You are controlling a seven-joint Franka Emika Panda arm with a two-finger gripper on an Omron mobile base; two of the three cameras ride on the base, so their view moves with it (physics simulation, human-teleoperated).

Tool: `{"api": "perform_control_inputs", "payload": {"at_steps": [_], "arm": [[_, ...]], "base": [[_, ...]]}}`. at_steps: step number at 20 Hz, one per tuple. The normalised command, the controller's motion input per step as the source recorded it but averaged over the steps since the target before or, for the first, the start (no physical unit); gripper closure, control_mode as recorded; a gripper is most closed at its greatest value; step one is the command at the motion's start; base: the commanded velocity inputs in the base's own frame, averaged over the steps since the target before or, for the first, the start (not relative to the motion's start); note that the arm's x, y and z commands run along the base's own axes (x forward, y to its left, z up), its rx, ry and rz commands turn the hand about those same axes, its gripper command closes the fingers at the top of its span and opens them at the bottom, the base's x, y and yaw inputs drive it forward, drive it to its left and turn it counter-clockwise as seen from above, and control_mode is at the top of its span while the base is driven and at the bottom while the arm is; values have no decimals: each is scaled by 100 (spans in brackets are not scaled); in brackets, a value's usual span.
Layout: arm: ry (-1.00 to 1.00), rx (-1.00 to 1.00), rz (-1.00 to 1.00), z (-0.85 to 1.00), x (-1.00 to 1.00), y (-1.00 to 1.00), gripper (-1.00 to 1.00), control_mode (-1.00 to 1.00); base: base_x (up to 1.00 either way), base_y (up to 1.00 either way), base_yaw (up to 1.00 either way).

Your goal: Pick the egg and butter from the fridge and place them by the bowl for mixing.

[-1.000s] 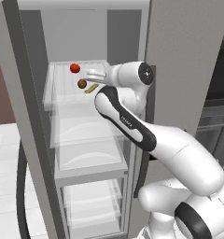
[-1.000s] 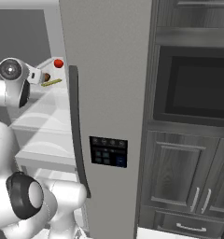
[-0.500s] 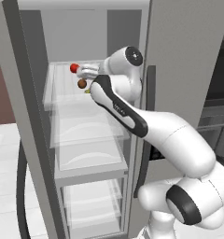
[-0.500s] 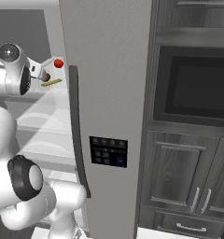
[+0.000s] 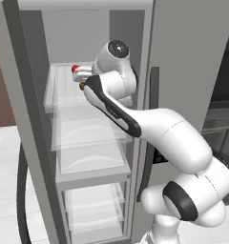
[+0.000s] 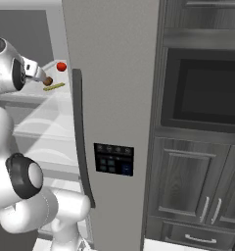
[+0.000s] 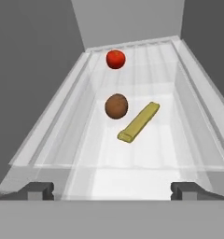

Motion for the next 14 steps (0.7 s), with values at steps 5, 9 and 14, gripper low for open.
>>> {"api": "perform_control_inputs", "payload": {"at_steps": [5,9,14], "arm": [[0,-15,-6,-16,24,-1,-100,-100],[0,-6,-1,-5,21,-4,-100,-100],[0,0,0,-4,25,-1,-100,-100]], "base": [[0,0,0],[0,0,0],[0,0,0]]}}
